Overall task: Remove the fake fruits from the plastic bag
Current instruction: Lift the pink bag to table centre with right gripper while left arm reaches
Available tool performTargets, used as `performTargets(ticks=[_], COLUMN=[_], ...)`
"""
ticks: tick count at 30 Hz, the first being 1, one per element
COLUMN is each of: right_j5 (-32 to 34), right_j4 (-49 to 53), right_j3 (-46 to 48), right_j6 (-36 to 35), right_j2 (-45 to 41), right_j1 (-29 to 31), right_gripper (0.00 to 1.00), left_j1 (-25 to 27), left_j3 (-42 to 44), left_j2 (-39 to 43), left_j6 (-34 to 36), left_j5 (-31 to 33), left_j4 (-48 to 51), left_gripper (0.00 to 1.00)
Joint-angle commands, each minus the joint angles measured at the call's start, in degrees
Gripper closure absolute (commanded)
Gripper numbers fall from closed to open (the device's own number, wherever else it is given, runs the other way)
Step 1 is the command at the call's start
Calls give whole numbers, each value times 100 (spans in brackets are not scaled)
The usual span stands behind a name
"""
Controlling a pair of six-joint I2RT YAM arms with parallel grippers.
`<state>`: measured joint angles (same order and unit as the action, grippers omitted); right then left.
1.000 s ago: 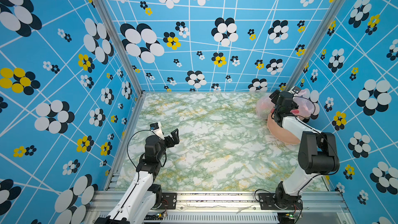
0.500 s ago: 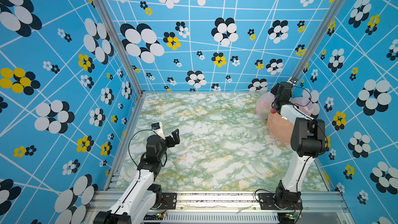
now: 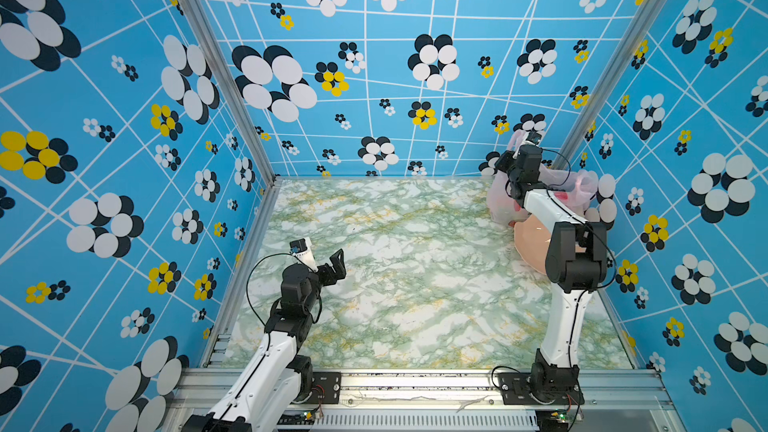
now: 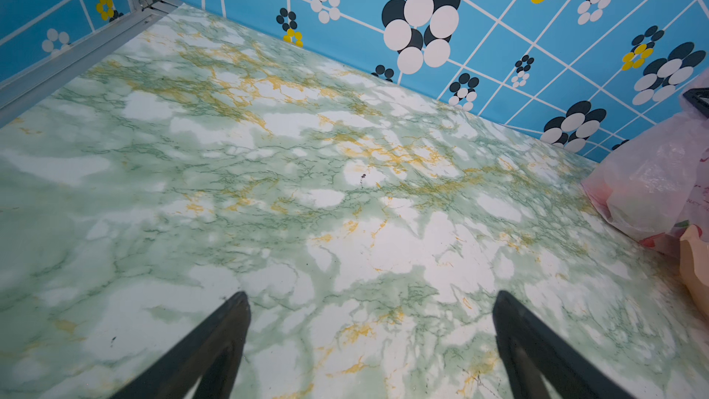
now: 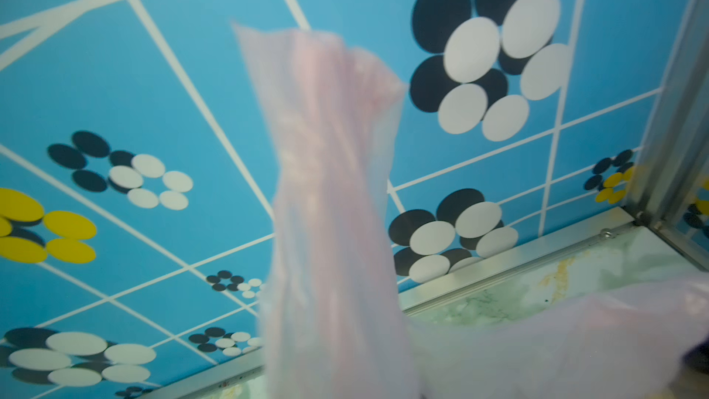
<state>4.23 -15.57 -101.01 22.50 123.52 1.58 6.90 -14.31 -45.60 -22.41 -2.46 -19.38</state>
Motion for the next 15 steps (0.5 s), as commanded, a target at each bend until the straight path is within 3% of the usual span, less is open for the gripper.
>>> performTargets(ticks=[1,15], right_j5=[-457,-918], right_j4=[115,162], right_j3=[-346,124], right_j6=[-103,-399], right_j2=[75,-476], right_j1=[193,1247], right_gripper=[98,100], left_j1=[39,40], left_j3=[96,103], left_j2=[61,79], left_j6=[88,63], left_j5=[106,168], left_j4=[-110,-93], left_gripper=[1,1])
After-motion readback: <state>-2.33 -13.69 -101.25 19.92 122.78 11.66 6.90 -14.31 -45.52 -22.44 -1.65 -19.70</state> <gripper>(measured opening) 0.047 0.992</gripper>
